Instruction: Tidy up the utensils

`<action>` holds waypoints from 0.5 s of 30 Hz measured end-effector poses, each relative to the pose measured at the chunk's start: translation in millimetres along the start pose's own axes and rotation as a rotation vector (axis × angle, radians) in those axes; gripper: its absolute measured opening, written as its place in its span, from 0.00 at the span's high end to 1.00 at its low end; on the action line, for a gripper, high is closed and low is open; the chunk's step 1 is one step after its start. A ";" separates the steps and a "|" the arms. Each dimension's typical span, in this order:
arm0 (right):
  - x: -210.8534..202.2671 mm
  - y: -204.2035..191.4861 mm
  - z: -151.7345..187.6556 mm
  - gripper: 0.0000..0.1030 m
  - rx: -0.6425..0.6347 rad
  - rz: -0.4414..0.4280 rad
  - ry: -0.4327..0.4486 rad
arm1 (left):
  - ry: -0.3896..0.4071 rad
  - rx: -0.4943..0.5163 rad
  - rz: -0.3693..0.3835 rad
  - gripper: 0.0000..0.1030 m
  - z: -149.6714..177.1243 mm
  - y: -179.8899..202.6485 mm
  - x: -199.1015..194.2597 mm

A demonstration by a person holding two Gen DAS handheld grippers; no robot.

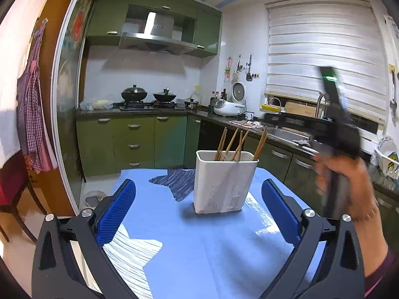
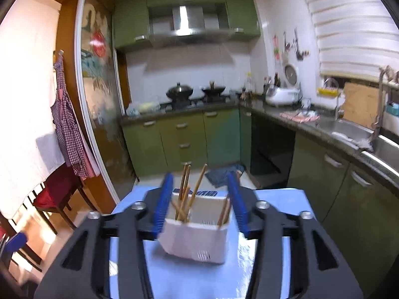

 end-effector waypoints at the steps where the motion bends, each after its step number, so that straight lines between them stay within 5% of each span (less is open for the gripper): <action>1: -12.9 2.4 8.2 0.47 -0.003 0.013 0.011 | -0.002 -0.005 -0.002 0.07 1.3 -0.3 -0.3; 5: -55.7 21.1 57.2 0.41 0.003 0.087 0.009 | -0.027 -0.007 -0.017 0.07 13.8 -1.5 2.5; 11: -84.8 32.2 116.6 0.07 0.002 0.121 -0.051 | -0.056 -0.016 -0.034 0.07 25.6 -2.5 5.2; 15: -99.0 31.0 139.2 0.04 0.001 0.100 -0.090 | -0.055 0.005 -0.051 0.07 26.4 1.3 -3.5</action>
Point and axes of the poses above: each gripper's, at about its wrist camera, not at the fingertips, and x roughly the way its jaws point, y to its right, z to its underside, the point moved 3 cm from there along x, roughly the way its jaws point, and after that the axes turned 10 degrees about z, right-handed, at the moved point
